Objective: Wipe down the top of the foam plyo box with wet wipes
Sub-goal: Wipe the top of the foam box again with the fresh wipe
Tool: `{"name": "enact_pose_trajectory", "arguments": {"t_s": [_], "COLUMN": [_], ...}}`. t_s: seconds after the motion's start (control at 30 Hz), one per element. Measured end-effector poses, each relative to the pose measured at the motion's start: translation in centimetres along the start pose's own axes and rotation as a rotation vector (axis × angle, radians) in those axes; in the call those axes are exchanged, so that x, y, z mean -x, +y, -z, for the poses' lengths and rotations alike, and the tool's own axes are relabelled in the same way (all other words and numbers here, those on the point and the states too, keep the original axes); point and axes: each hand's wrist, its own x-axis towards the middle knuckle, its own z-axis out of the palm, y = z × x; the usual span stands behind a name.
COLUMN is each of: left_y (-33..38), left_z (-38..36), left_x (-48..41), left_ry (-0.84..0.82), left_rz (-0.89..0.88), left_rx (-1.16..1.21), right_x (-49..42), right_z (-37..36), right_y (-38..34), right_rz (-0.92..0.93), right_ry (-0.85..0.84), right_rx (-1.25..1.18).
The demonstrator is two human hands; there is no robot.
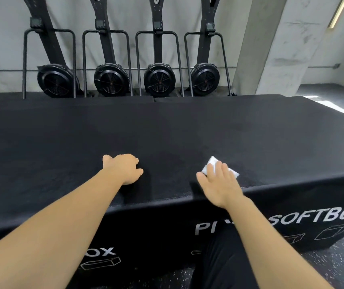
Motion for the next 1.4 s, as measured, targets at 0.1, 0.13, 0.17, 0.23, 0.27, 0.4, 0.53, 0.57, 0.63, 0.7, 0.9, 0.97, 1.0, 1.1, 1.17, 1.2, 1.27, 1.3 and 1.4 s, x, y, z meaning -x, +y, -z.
{"name": "enact_pose_trajectory", "arguments": {"t_s": [0.1, 0.13, 0.17, 0.23, 0.27, 0.4, 0.53, 0.57, 0.63, 0.7, 0.9, 0.97, 1.0, 1.1, 1.17, 1.2, 1.27, 1.3, 1.4], "left_y": [-0.1, -0.1, -0.1, -0.1, -0.1, 0.0, 0.0, 0.0, 0.1, 0.1, 0.0, 0.0, 0.0, -0.2, -0.2, -0.2, -0.1, -0.1, 0.0], "left_z": [0.0, -0.1, -0.1, -0.2, -0.2, -0.2, -0.2, -0.1, 0.0, 0.1, 0.0, -0.1, -0.2, -0.3, -0.3, -0.2, -0.1, -0.1, 0.0], "left_x": [0.0, 0.0, 0.0, 0.0, 0.0, 0.0, 0.0, -0.1, -0.1, -0.2, -0.2, -0.3, -0.3, -0.4, -0.5, -0.6, -0.6, -0.6, -0.5], "left_ry": [0.0, -0.004, -0.004, 0.001, 0.003, 0.007, -0.013, -0.018, -0.022, -0.02, -0.019, -0.021, -0.018, -0.01, -0.009, -0.011, -0.012, -0.009, -0.005], "left_rz": [-0.007, -0.008, -0.006, -0.002, 0.0, 0.005, 0.01, 0.011, 0.015, 0.018, 0.008, 0.003, 0.0, -0.01, -0.011, -0.009, -0.005, -0.004, -0.001], "left_rx": [-0.014, -0.011, -0.007, -0.009, -0.013, -0.01, -0.01, -0.011, -0.008, -0.007, 0.0, 0.005, 0.005, 0.002, 0.0, -0.002, -0.009, -0.011, -0.005], "right_x": [1.2, 1.4, 1.5, 2.0, 2.1, 1.7, 0.2, -0.2, -1.2, -2.1, -3.6, -3.8, -4.0, -3.9, -3.6, -3.3, -2.7, -2.4, -1.6], "right_z": [-1.7, -2.2, -2.5, -3.0, -3.1, -2.9, -1.8, -1.3, -0.5, 0.4, 2.2, 2.2, 2.1, 1.6, 0.7, 0.2, -0.7, -1.1, -2.2], "right_y": [-4.0, -5.1, -6.0, -7.9, -8.5, -8.7, -6.1, -5.3, -3.5, -1.7, 3.6, 3.7, 3.5, 1.4, -0.4, -1.4, -3.7, -4.8, -8.4], "right_rz": [0.136, 0.164, 0.187, 0.261, 0.297, 0.371, 0.357, 0.329, 0.271, 0.194, 0.021, -0.041, -0.063, -0.1, -0.037, 0.012, 0.087, 0.115, 0.206], "right_ry": [-0.03, -0.038, -0.051, -0.09, -0.113, -0.178, -0.143, -0.137, -0.109, -0.094, -0.005, 0.018, 0.015, -0.066, -0.023, 0.01, 0.041, 0.029, -0.048], "right_rx": [0.028, 0.028, 0.03, 0.029, 0.036, 0.048, 0.028, 0.046, 0.075, 0.045, 0.048, 0.003, 0.018, 0.067, 0.094, 0.128, 0.125, 0.118, 0.111]}}
